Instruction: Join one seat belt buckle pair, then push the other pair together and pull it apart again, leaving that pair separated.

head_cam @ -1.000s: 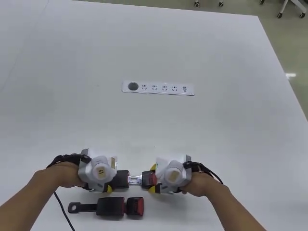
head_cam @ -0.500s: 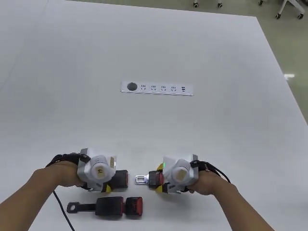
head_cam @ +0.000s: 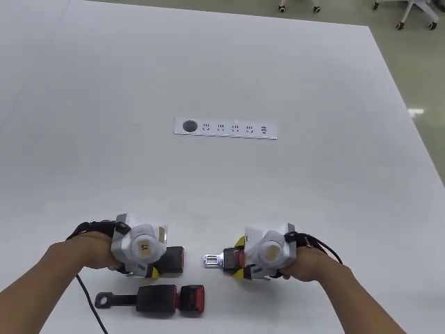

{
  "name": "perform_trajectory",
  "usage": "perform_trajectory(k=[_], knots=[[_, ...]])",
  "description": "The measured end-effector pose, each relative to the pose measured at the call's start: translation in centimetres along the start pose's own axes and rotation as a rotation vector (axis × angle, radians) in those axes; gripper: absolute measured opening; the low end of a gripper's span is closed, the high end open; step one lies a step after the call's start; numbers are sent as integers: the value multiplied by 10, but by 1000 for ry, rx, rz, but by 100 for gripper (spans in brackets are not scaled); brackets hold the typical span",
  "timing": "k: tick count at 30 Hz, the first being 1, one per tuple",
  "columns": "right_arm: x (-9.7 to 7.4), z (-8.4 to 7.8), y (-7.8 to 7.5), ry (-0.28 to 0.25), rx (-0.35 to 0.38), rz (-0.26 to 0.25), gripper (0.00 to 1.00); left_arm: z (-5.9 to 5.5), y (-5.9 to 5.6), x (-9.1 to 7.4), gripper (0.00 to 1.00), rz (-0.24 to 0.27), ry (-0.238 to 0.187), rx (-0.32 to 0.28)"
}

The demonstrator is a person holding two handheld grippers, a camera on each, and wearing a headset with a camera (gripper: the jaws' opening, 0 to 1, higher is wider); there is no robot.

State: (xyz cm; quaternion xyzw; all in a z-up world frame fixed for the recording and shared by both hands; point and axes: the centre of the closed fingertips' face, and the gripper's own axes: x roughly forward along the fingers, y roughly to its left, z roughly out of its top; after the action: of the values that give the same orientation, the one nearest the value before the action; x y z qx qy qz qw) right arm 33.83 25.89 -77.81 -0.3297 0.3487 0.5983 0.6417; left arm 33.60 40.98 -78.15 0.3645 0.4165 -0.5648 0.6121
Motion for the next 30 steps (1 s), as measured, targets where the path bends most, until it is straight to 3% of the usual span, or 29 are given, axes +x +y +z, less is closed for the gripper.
perform_trajectory(k=[22,30], knots=[[-5,-10,0,1,-2,-1,33,3,-1,-3,36,13,-7,15],[-5,-11,-4,10,-8,-32,42,1,1,-5,39,37,-6,6]])
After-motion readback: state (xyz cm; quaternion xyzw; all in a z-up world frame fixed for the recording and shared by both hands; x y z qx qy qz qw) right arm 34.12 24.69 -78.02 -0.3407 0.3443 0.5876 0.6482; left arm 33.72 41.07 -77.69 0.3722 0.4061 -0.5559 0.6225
